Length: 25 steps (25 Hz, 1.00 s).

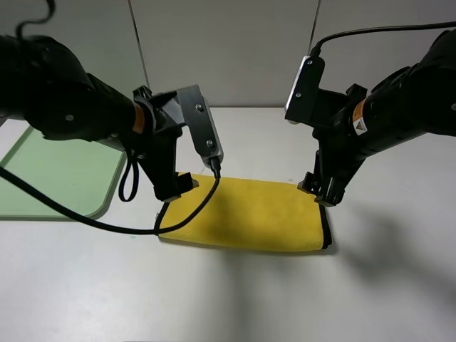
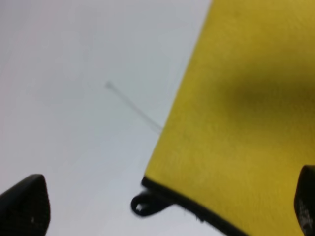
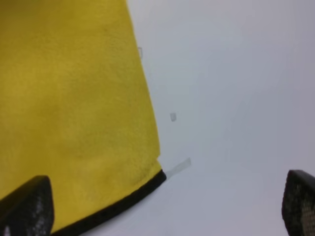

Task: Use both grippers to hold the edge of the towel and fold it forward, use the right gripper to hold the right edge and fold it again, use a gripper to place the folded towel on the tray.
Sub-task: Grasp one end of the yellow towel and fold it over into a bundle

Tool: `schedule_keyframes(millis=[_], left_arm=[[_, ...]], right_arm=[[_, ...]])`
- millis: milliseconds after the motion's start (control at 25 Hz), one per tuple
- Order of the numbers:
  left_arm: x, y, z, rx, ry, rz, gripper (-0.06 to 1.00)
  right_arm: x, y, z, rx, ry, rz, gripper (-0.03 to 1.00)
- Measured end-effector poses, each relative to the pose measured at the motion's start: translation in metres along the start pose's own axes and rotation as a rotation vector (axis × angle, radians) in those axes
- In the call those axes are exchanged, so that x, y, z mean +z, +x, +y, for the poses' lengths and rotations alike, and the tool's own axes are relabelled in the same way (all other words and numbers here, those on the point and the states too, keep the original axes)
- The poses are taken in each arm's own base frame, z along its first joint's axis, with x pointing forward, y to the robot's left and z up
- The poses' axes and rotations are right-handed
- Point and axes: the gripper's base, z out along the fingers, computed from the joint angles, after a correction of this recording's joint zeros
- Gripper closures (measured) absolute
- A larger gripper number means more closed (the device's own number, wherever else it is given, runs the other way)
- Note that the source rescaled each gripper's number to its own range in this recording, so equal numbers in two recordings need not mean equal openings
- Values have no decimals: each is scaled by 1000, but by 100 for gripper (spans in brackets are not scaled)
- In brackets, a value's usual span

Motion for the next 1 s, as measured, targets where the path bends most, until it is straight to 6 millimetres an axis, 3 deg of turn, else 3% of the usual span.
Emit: schedule_keyframes(millis=[280, 480, 760, 1000], left_arm=[[-65, 1, 12, -242, -56, -30, -6], [-109, 5, 9, -414, -12, -68, -6], [-162, 17, -8, -590, 108, -129, -6], [-182, 56, -40, -677, 138, -138, -6]], right_arm=[[-24, 3, 1, 162, -26, -3, -3], [-39, 6, 4, 230, -55, 0, -3], [-56, 10, 8, 311, -100, -5, -3], [-60, 12, 12, 343, -138, 17, -3]])
